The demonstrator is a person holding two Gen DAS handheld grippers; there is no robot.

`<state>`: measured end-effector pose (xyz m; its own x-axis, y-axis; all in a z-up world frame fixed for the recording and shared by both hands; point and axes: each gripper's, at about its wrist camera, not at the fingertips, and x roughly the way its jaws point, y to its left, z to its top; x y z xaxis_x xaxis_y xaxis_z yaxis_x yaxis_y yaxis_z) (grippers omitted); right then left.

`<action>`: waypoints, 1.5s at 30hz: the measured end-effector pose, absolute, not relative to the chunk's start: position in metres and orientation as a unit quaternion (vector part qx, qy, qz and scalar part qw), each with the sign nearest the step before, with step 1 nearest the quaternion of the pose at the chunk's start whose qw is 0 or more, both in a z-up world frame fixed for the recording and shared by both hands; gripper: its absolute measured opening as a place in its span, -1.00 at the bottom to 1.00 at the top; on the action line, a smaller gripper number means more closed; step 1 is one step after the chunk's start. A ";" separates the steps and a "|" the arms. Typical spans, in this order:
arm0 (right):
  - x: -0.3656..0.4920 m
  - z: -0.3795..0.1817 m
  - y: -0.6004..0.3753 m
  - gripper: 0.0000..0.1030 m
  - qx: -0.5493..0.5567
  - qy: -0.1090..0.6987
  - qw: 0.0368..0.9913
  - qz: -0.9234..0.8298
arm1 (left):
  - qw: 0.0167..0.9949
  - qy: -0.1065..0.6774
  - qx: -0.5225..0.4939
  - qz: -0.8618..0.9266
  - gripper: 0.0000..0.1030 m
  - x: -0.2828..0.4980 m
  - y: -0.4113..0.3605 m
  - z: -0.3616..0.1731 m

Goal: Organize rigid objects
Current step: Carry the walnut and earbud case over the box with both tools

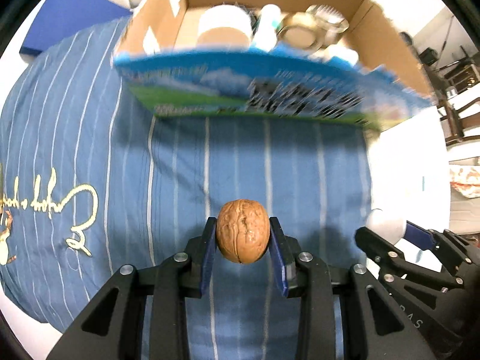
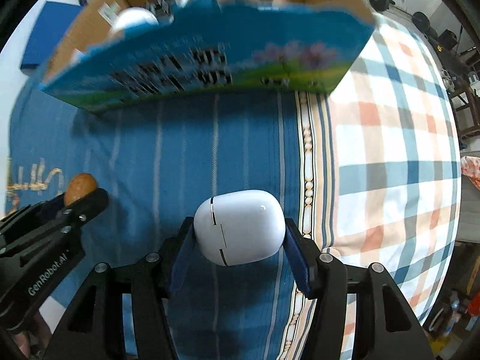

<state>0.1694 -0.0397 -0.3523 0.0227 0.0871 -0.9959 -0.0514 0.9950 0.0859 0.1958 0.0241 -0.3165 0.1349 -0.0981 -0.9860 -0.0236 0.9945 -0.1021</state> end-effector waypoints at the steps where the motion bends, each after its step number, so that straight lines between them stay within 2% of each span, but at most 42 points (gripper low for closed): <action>1: 0.170 -0.343 -0.039 0.17 0.019 0.693 0.719 0.053 | 0.755 0.652 -0.054 -0.031 -0.41 0.197 0.024 -0.306; 8: 0.189 -0.276 -0.052 0.16 0.062 0.656 0.748 0.077 | 0.788 0.608 -0.076 -0.061 -0.41 0.219 0.023 -0.232; 16: 0.231 -0.227 -0.110 0.16 0.080 0.615 0.780 0.078 | 0.818 0.568 -0.059 -0.068 -0.41 0.267 0.020 -0.194; 22: 0.268 -0.228 -0.120 0.16 0.081 0.615 0.781 0.069 | 0.810 0.579 -0.056 -0.071 -0.41 0.303 0.019 -0.213; 28: 0.305 -0.265 -0.117 0.16 0.074 0.635 0.766 0.067 | 0.785 0.612 -0.062 -0.073 -0.41 0.335 0.019 -0.246; 35: 0.345 -0.328 -0.108 0.16 0.056 0.676 0.733 0.060 | 0.729 0.675 -0.081 -0.074 -0.41 0.371 0.022 -0.314; 45: 0.372 -0.381 -0.094 0.17 0.027 0.721 0.689 0.071 | 0.669 0.734 -0.096 -0.071 -0.41 0.398 0.026 -0.375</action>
<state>0.3721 -0.0944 -0.3809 -0.0501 0.1364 -0.9894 -0.0585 0.9885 0.1393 0.3977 0.0258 -0.3749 -0.0869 -0.2351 -0.9681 -0.0459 0.9717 -0.2318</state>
